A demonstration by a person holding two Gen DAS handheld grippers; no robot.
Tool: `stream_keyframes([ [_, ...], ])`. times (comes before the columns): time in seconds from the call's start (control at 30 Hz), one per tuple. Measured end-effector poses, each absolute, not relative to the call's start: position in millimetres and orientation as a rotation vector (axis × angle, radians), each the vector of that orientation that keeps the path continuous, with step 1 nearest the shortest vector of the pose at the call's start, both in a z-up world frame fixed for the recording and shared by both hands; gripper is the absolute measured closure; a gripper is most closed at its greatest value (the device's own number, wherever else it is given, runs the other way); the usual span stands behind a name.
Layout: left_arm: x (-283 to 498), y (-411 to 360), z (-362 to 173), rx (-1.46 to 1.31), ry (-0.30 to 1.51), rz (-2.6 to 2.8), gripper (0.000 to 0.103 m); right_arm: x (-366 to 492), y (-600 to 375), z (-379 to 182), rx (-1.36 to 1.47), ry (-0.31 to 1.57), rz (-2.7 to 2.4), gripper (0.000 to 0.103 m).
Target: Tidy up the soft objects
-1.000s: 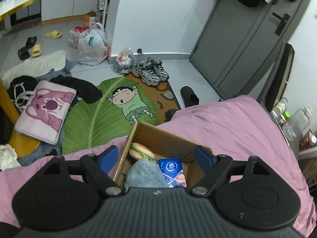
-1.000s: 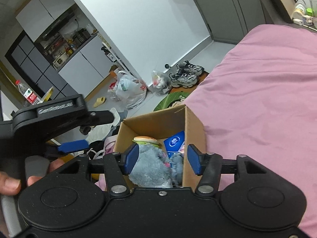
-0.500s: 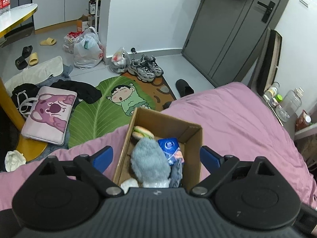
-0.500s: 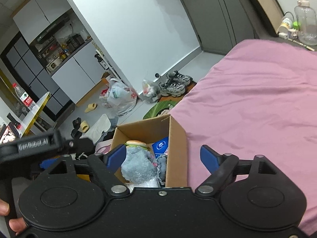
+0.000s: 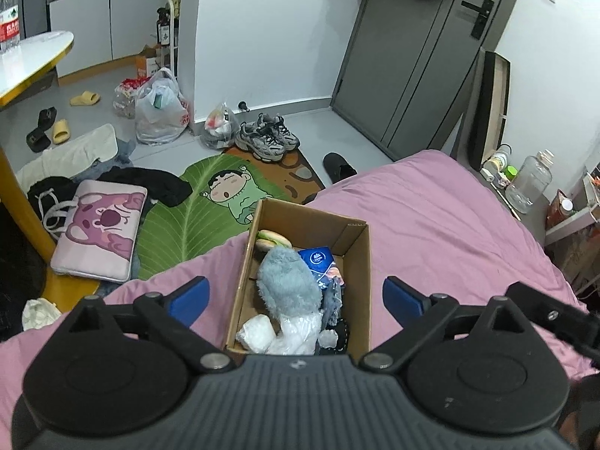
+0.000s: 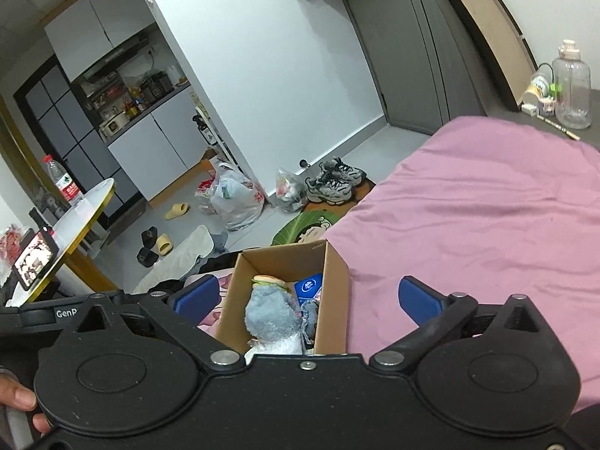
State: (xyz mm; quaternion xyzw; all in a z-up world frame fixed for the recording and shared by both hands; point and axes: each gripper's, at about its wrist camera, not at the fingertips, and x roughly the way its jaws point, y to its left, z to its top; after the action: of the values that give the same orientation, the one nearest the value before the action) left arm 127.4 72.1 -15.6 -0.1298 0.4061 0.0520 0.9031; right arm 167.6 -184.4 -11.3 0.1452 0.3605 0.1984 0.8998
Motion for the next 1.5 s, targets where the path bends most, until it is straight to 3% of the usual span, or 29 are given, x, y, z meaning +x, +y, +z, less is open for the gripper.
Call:
stream_keyframes([
  [0.5,81,75,13,-0.230,0.792,0.081,0.000,128,-183,24,0.239,0.712,0.414,0.000],
  [1.5,-1,48,20,-0.162,0.768,0.024,0.000,52,-196,13,0.177,0.774,0.370,0.000],
])
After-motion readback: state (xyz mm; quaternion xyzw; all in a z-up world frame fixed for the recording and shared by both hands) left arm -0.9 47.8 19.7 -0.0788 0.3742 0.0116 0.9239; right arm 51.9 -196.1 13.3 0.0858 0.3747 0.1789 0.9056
